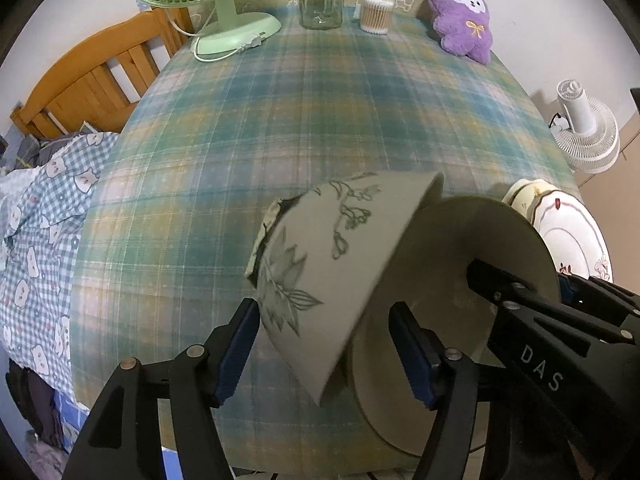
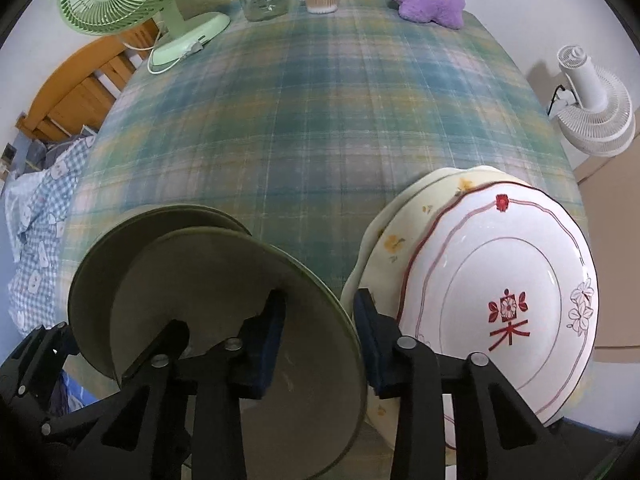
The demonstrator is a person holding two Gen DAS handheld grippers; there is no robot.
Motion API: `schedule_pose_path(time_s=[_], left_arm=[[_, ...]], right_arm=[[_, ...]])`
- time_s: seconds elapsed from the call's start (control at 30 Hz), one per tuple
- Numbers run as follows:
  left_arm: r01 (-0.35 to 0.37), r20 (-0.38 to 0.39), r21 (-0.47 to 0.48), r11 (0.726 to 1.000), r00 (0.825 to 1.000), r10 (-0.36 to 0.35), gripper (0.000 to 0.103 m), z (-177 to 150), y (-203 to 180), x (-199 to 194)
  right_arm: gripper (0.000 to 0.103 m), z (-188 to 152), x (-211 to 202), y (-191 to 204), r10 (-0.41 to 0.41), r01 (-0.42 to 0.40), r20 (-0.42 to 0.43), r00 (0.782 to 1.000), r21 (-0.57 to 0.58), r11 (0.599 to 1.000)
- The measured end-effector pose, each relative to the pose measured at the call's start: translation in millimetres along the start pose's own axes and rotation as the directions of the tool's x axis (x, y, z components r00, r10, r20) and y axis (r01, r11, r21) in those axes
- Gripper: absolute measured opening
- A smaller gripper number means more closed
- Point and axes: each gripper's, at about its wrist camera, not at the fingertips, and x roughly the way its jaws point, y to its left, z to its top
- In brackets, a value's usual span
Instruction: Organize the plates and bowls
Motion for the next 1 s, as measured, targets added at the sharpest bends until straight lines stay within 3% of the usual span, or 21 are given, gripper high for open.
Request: schedule_pose_path(time_s=[0.3, 0.57, 0.87, 1.0], left_arm=[[0.019, -0.035, -0.039, 0.999, 0.999, -0.02, 0.067, -18.3, -0.9, -0.8], [0.071, -0.068, -0.089, 0.994, 0.995, -0.077, 0.052, -30.5, -10.9, 9.8], [0.07, -0.022, -0.18, 0.981, 0.997, -0.075, 0.05, -27.6, -18.7, 6.8], [0.062, -0.005, -0.171, 0.983, 0.998, -0.064, 0.047, -25.8, -22.8, 2.0]], right_arm=[[0.031, -9.4, -2.7, -0.1, -0.01, 0.01, -0.003, 1.0, -0.027, 1.0], [0.031, -12.7, -2.2, 2.8, -0.018, 0.018, 0.007, 1.0, -0.094, 0.995], [0.032, -12.7, -1.4, 5.4, -0.016, 0.015, -0.002, 1.0, -0.181, 0.983], [0.031, -13.3, -3.3, 4.3, 0.006, -0.009, -0.015, 1.0, -0.176, 0.984]])
